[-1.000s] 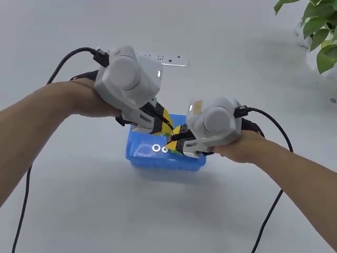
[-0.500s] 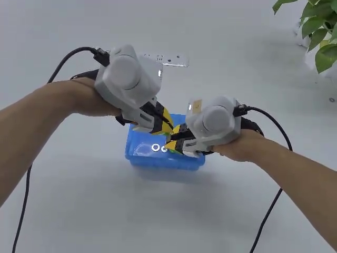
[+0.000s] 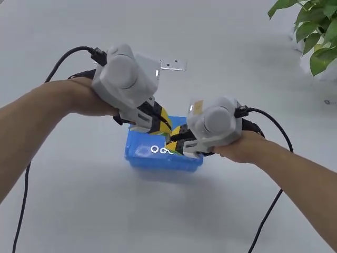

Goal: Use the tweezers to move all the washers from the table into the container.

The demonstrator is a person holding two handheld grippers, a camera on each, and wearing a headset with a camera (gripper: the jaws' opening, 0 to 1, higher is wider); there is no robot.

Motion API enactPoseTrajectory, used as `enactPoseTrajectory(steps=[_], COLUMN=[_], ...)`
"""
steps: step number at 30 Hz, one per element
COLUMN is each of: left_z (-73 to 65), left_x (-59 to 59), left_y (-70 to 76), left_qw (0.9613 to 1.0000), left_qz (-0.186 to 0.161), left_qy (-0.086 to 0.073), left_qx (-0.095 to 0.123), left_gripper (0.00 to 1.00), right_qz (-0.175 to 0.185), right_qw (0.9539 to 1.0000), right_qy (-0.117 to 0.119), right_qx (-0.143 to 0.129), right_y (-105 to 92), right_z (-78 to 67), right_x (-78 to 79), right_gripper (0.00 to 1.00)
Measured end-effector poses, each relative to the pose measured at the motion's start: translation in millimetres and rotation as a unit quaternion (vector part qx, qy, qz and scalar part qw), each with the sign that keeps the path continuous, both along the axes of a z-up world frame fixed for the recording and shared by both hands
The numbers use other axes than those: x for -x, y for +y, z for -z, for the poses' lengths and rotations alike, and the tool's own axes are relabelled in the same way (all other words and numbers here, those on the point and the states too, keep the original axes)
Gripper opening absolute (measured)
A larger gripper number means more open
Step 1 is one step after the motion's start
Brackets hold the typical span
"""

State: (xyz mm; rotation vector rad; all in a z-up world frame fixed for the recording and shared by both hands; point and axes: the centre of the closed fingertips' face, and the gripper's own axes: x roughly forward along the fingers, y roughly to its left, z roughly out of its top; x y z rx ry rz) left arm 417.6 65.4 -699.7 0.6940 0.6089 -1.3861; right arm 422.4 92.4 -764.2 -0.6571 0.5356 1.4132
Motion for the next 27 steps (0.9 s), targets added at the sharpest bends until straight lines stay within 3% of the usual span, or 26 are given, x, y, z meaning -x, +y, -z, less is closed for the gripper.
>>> enactPoseTrajectory(steps=[27], left_z=[-33.5], left_x=[29.6], left_y=[-0.6], left_qw=[0.9993], left_qz=[0.018], left_qy=[-0.027], left_qx=[-0.019], left_gripper=[0.06], right_qz=[0.010], right_qw=[0.9997], right_qy=[-0.019], right_qx=[-0.007], right_y=[-9.3], right_z=[-38.1], right_x=[26.2], right_gripper=[0.08])
